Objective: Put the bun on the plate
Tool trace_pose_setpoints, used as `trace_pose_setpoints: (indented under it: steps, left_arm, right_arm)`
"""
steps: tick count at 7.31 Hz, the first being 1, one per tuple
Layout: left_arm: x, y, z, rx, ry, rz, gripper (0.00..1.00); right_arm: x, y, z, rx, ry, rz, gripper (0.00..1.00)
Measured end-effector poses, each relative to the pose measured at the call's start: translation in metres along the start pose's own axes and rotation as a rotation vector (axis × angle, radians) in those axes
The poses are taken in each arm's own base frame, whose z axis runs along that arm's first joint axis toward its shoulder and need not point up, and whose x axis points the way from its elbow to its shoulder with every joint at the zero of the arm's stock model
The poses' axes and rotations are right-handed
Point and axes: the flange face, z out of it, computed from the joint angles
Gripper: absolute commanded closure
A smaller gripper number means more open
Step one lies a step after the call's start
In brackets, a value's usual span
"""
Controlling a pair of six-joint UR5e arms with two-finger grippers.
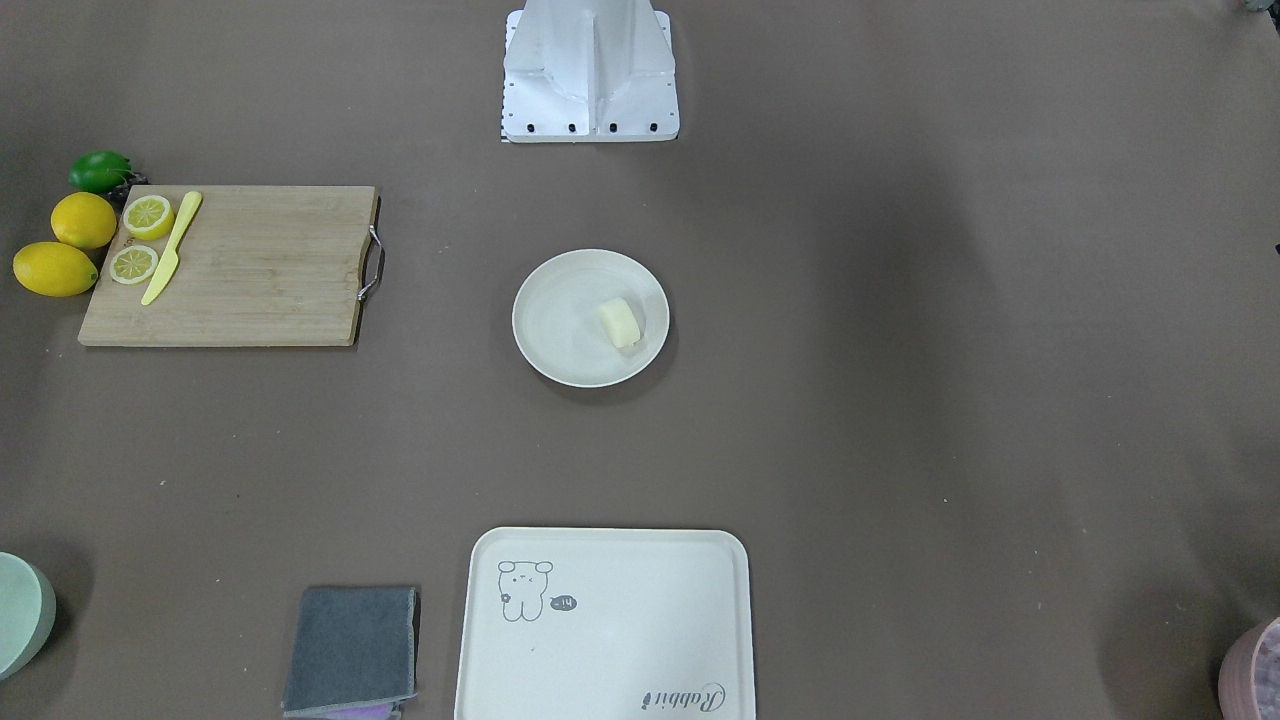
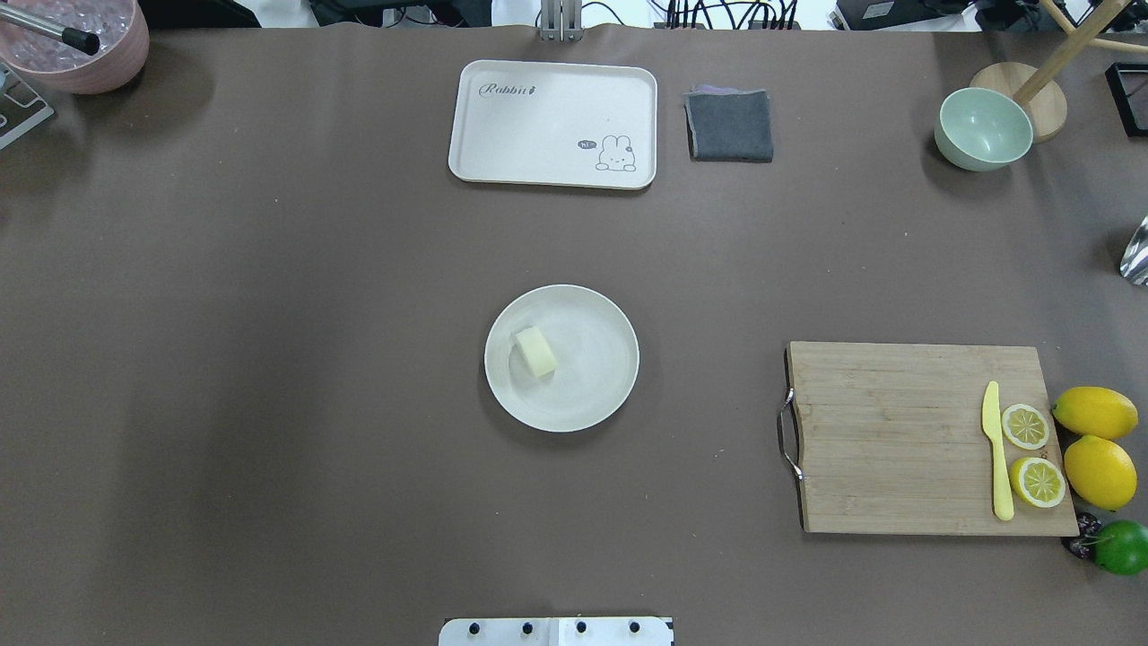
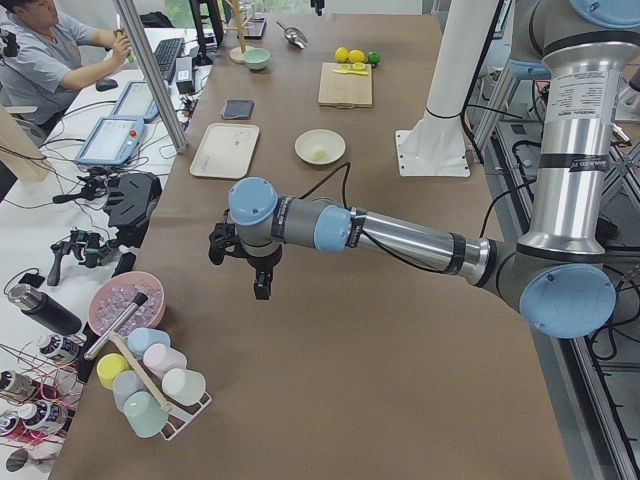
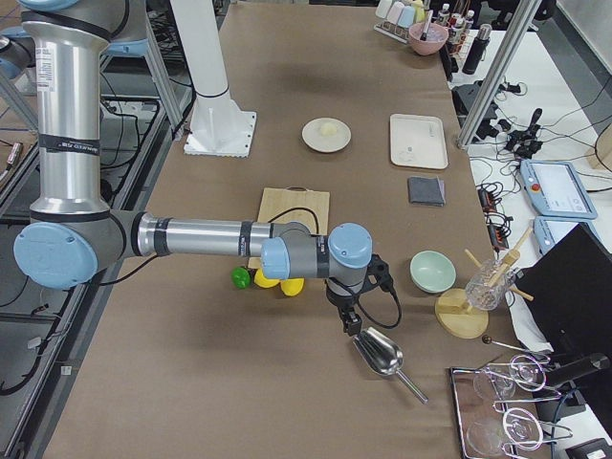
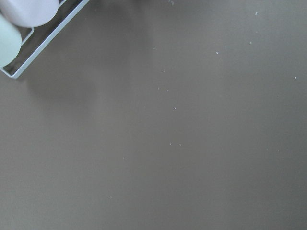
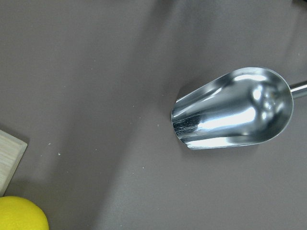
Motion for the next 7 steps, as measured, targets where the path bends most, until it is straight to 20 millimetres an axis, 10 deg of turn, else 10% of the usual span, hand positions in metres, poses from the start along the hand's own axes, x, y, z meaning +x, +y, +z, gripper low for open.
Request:
trace_pose_setpoints:
  steps: [7]
  left_arm:
    - [-0.042,0.06,0.022,-0.017,-0.057,-0.031,0.02]
  right_arm:
    - [0.002,0.002,-0.01,0.023,-0.063,0.053,0.0]
